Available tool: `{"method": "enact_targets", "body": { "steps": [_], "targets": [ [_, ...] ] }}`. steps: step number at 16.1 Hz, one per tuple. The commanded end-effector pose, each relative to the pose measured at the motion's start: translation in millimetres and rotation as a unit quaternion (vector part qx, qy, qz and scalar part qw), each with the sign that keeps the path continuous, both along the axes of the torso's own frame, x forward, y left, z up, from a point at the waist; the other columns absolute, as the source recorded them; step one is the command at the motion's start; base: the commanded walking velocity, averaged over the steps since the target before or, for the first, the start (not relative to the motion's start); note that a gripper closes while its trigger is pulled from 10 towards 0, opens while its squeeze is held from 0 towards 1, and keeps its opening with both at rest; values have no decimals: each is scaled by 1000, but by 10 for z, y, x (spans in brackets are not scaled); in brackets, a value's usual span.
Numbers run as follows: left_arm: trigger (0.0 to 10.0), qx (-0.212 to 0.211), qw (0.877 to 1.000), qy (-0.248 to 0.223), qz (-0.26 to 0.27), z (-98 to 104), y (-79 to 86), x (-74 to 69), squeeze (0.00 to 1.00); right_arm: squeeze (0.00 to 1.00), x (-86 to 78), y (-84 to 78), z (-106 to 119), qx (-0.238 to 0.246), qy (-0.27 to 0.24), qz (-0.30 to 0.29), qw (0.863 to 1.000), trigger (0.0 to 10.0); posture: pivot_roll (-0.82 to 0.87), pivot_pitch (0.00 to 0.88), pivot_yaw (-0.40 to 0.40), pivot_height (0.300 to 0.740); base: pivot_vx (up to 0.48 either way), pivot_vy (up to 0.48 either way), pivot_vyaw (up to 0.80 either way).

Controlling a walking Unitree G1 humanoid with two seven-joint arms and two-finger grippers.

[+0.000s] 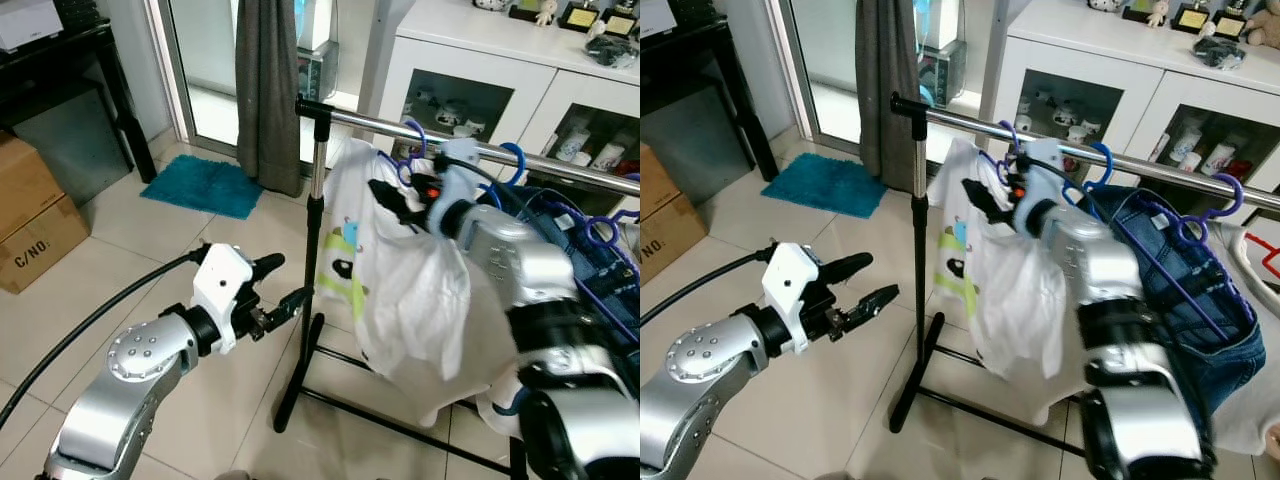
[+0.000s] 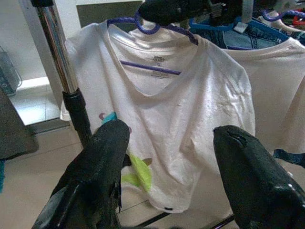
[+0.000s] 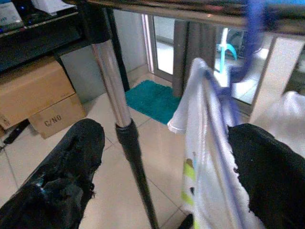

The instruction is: Hang hanger

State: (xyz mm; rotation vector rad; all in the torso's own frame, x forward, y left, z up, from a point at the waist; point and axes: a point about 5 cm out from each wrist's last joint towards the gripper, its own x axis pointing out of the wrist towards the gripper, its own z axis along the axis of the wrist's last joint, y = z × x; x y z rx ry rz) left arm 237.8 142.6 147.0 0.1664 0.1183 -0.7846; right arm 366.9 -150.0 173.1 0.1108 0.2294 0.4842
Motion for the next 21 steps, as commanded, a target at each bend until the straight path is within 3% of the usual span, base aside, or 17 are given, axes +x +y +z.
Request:
{"method": "enact_targets", "body": {
  "steps": [1,4,6,8,14,15,16,17,18,21],
  "targets": [
    [10000,2,1000,-7,-5,22,-23,31,55,1000,-16,-33,51,-3,-7,-2,1000,10000,14,4,-42,740,0,0,0],
    [10000,1,1000,-7,-9,25,-30,34,55,1000,-18,-49,84,-1,-12,-8,1000,10000,13,5,-38,740,0,0,0],
    [10000,3,1000,-7,-13,27,-33,36,59,1000,41,24,33,-14,-5,-18,1000,10000,14,5,-33,740,0,0,0],
    [10000,3,1000,-6,-15,28,-33,35,55,0,90,65,2,-20,-3,-31,999,10000,17,5,-33,740,0,0,0],
    [10000,6,1000,-5,-17,28,-31,39,55,0,233,79,-32,-11,1,-81,997,9882,22,8,-33,740,0,0,0],
    [10000,6,1000,-5,-17,27,-31,41,55,0,252,80,-35,-5,1,-85,996,8784,22,8,-33,740,0,0,0],
    [10000,6,1000,-5,-17,28,-30,41,55,0,268,83,-38,-6,1,-88,996,4314,22,8,-33,740,0,0,0],
    [10000,6,1000,-5,-17,28,-30,44,59,0,286,94,-36,-2,1,-91,996,1490,24,8,-34,740,0,0,0],
    [10000,6,1000,-5,-17,29,-29,43,59,0,292,103,-34,-1,1,-92,996,314,24,8,-34,740,0,0,0],
    [10000,7,1000,-5,-16,28,-24,40,55,0,312,125,-27,4,-1,-91,996,0,27,7,-39,740,0,0,0]
  ]
}}
